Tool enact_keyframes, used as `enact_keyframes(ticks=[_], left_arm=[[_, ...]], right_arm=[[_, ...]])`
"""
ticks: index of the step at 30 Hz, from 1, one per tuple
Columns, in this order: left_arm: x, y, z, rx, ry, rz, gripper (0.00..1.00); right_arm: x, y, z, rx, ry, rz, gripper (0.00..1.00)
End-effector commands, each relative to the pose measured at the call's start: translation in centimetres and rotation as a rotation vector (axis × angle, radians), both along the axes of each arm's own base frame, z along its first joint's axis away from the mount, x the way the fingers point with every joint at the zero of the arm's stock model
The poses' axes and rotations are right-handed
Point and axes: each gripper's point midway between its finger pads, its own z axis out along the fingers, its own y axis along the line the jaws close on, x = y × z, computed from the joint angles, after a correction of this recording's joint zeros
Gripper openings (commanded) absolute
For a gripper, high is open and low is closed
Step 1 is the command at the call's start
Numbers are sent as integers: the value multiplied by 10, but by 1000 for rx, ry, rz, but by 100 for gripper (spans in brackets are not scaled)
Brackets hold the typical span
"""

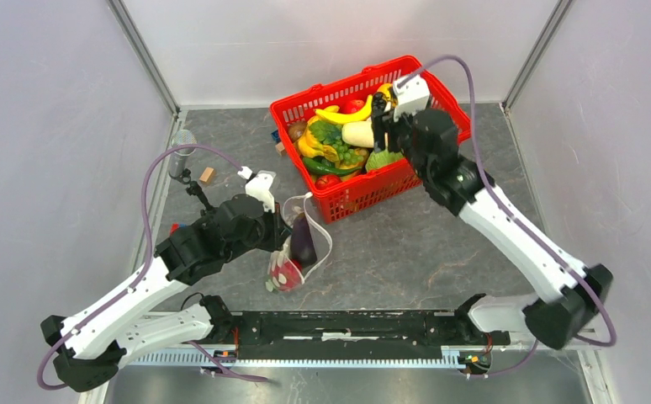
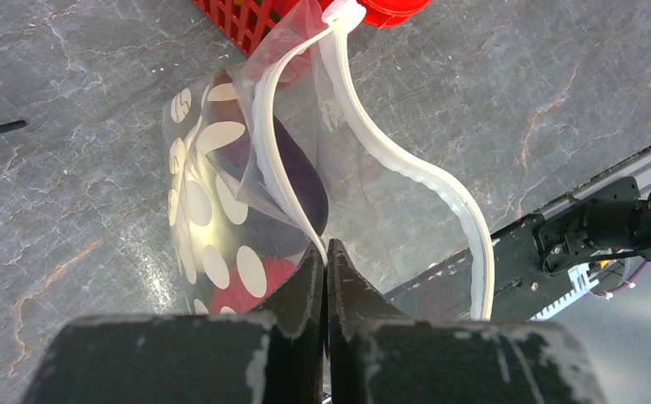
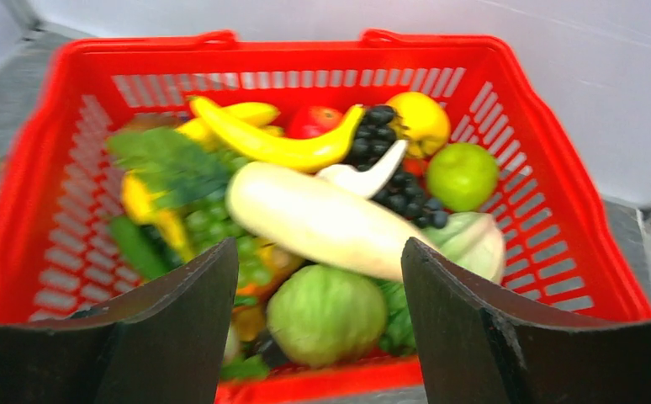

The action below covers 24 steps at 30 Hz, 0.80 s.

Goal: Place the food in the zip-top bag and seal the zipper
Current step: Adjust the fake food in the bin.

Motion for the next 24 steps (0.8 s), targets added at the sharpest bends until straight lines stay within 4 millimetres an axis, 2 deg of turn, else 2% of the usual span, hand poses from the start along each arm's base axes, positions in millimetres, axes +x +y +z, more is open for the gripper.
enact_keyframes(ticks=[1, 7, 12, 16, 20, 24], left_arm=[[9, -7, 15, -53, -68, -2, 2], [9, -11, 16, -63, -76, -24, 2], [9, -12, 13, -60, -84, -30, 2], [10, -13, 12, -59, -86, -38, 2], [10, -13, 12, -53, -91, -42, 2], [10, -13, 11, -48, -92, -45, 2]], right_arm=[[53, -28, -5, -45, 70, -84, 76], [120, -43, -40, 38, 159, -72, 77], [162, -24, -56, 32, 179, 49, 78], [194, -17, -74, 29, 228, 49, 77], [219, -22, -93, 84, 269, 8, 69], [222, -22, -115, 82, 317, 5, 62]])
